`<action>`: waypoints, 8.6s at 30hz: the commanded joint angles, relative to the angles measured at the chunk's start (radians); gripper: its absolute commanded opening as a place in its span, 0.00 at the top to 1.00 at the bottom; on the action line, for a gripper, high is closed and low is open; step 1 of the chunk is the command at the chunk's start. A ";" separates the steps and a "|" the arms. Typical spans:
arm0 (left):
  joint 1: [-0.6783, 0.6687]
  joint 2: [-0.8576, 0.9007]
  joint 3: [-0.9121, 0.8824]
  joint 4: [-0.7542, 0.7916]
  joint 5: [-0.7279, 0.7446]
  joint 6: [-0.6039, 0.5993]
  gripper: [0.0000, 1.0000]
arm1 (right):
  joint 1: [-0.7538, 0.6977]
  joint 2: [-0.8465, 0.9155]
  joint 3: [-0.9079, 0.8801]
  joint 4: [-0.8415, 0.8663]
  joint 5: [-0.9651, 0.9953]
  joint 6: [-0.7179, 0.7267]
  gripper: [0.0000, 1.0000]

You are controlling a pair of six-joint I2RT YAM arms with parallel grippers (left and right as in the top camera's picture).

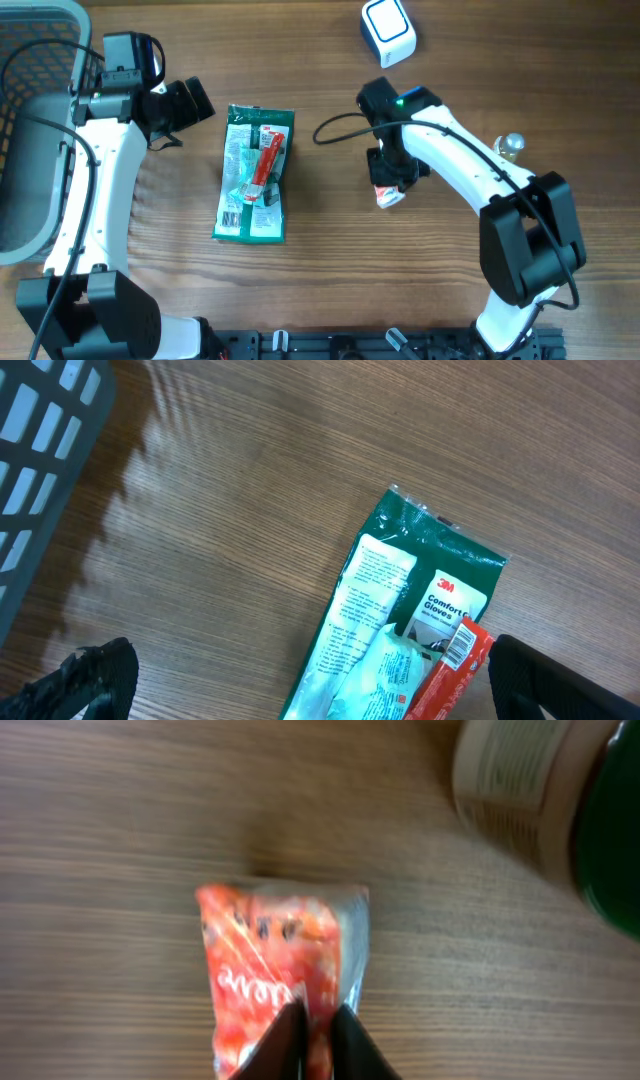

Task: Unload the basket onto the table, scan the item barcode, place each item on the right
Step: 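Bring the tissue pack down and set it on the table, then open the right gripper and move it left over the glove packet, then lower the right gripper onto the red tube lying on the gloves, then close the right gripper around the red tube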

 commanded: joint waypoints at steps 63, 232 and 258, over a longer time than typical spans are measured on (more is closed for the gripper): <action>0.003 -0.009 0.011 0.002 0.008 0.001 0.00 | 0.109 0.007 -0.060 0.169 0.002 0.160 0.96; 0.003 -0.009 0.011 0.002 0.008 0.001 0.00 | 0.412 0.085 -0.149 0.980 -0.237 0.839 0.75; 0.003 -0.009 0.011 0.002 0.008 0.001 0.00 | 0.297 -0.191 -0.149 0.616 -0.534 -0.086 0.96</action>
